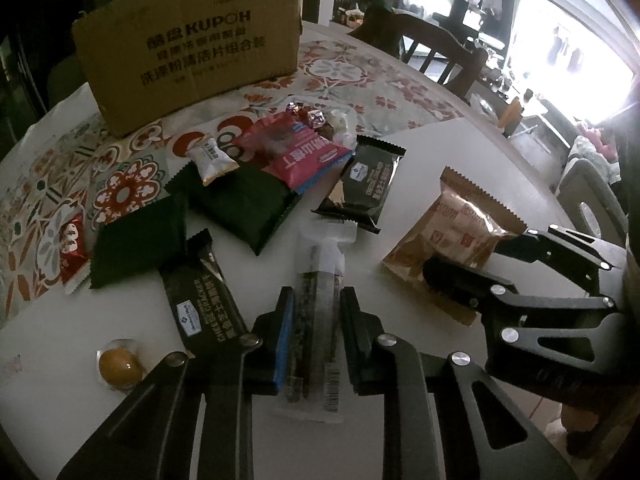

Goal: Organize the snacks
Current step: 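Grasp the clear tube snack with the left tool while the right tool grasps the gold-foil bag, then carry both snacks over the cardboard box and open both tools to drop them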

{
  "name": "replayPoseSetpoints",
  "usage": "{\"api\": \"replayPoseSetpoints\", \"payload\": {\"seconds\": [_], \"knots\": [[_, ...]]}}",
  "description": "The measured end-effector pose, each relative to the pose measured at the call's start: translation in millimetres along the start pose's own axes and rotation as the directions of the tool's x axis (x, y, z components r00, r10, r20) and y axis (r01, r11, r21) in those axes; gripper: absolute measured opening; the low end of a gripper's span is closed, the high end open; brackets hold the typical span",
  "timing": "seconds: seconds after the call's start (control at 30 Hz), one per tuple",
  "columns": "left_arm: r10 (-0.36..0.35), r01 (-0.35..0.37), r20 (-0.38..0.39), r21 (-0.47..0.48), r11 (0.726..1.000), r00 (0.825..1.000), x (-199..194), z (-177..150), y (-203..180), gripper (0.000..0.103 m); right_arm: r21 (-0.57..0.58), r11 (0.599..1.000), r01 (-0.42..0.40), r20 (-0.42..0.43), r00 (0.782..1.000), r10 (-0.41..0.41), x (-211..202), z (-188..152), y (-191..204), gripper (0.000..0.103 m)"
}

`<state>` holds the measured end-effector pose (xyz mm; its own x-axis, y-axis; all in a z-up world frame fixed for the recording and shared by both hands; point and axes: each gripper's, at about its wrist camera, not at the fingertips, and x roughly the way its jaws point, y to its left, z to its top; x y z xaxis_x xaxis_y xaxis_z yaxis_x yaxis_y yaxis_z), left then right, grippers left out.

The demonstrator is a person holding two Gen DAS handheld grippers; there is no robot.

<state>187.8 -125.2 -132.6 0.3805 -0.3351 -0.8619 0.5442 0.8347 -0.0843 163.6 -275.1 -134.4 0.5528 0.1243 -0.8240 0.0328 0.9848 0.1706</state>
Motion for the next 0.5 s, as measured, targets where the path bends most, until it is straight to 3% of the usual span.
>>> {"api": "replayPoseSetpoints", "payload": {"seconds": [0.23, 0.5], "knots": [[0.000, 0.000, 0.059, 0.002, 1.000, 0.998, -14.8, -1.1, -2.2, 0.022, -0.015, 1.000, -0.008, 0.009, 1.000, 0.008, -4.1, -3.5, 5.1, 0.055], [0.017, -0.015, 0.151, -0.010, 1.000, 0.988, -46.5, 2.8, -2.5, 0.022, -0.041, 0.999, 0.001, 0.080, 0.997, 0.002, -27.4, 0.4, 13.8, 0.055]]}}
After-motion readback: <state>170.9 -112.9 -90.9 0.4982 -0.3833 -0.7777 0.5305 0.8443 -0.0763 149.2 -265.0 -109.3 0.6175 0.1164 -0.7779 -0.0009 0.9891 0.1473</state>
